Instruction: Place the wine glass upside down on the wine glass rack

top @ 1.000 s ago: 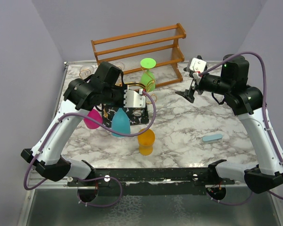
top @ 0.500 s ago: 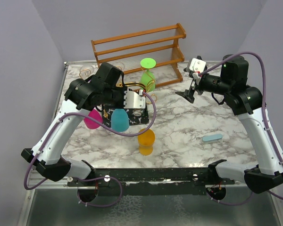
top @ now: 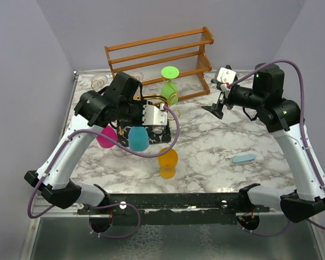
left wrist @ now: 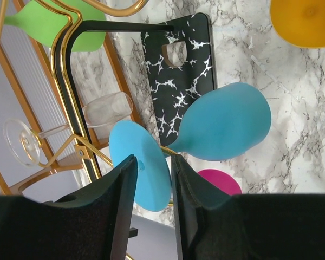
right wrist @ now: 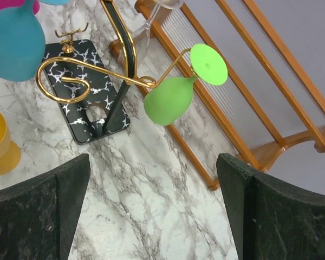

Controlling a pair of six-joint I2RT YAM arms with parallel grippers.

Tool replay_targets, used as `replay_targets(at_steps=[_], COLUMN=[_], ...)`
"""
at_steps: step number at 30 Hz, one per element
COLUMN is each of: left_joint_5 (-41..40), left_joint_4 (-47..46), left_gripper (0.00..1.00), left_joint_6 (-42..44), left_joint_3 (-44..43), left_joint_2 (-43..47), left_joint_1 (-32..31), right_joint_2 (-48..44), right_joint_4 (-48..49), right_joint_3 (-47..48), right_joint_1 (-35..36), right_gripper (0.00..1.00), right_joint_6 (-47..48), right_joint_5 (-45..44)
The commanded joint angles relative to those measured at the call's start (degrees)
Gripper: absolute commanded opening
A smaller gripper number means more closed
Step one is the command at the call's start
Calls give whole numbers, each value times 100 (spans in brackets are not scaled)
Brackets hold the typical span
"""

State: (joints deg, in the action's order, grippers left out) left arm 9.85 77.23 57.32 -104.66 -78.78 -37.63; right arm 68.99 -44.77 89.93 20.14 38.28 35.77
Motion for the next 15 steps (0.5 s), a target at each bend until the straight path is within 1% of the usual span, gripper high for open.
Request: replay_targets(at_steps=[1, 15], left_joint_5=[299, 397], left_joint_4=[51, 38], left_gripper=[35, 40], left_joint_6=[-53, -130], left_joint_3=[-37, -122], left_joint_2=[87, 100], left_joint_1=[-24, -25], right_joint_2=[-61, -87], right_joint_4=[82, 110], right_joint_3=[-27, -122], right_joint_1=[-28, -33], right_gripper=[99, 99], right_joint_6=[63, 82], right_joint_5=[139, 122])
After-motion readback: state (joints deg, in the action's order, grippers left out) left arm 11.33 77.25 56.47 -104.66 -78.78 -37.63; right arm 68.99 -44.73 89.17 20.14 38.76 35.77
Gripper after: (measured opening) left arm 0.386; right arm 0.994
